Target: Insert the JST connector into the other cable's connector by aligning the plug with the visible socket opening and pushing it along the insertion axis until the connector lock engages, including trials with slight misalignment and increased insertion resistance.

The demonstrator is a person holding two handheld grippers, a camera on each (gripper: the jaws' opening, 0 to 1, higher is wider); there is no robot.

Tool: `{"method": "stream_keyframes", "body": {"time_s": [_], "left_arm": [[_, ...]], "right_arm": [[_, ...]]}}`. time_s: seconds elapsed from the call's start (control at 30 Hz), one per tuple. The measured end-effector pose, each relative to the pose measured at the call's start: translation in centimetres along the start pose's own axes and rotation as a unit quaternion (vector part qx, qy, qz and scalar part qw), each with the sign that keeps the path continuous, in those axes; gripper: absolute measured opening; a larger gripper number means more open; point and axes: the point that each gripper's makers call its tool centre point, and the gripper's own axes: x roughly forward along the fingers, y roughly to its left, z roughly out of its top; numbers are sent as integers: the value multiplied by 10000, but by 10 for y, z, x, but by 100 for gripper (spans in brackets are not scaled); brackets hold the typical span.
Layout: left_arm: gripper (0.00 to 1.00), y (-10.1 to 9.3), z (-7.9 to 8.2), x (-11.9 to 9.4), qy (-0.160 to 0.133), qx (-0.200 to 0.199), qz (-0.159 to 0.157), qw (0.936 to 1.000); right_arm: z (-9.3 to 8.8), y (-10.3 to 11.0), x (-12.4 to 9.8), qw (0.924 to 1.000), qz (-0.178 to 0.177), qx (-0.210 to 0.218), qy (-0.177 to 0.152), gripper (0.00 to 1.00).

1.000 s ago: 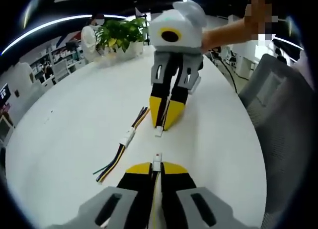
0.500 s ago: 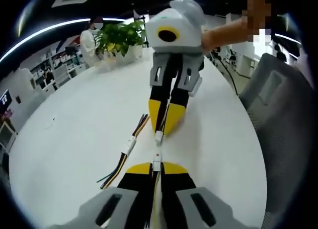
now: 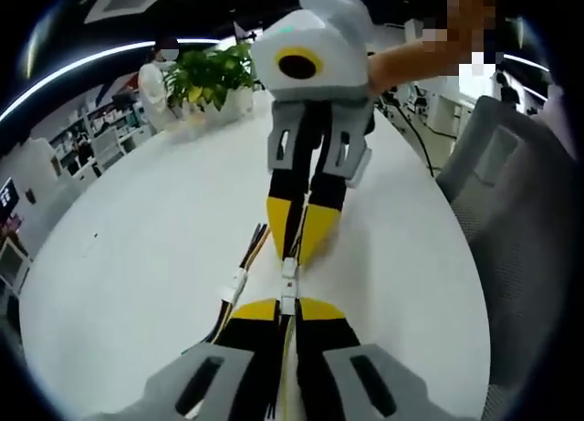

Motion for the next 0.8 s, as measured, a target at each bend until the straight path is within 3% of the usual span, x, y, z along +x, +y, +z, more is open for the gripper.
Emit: {"method": "stream_keyframes", "body": {"time_s": [0.8], "left_arm": [[0, -3, -2, 4, 97, 65, -210, 9997]], "right_arm": [[-3, 6, 5, 9997, 150, -129, 134, 2]]}}
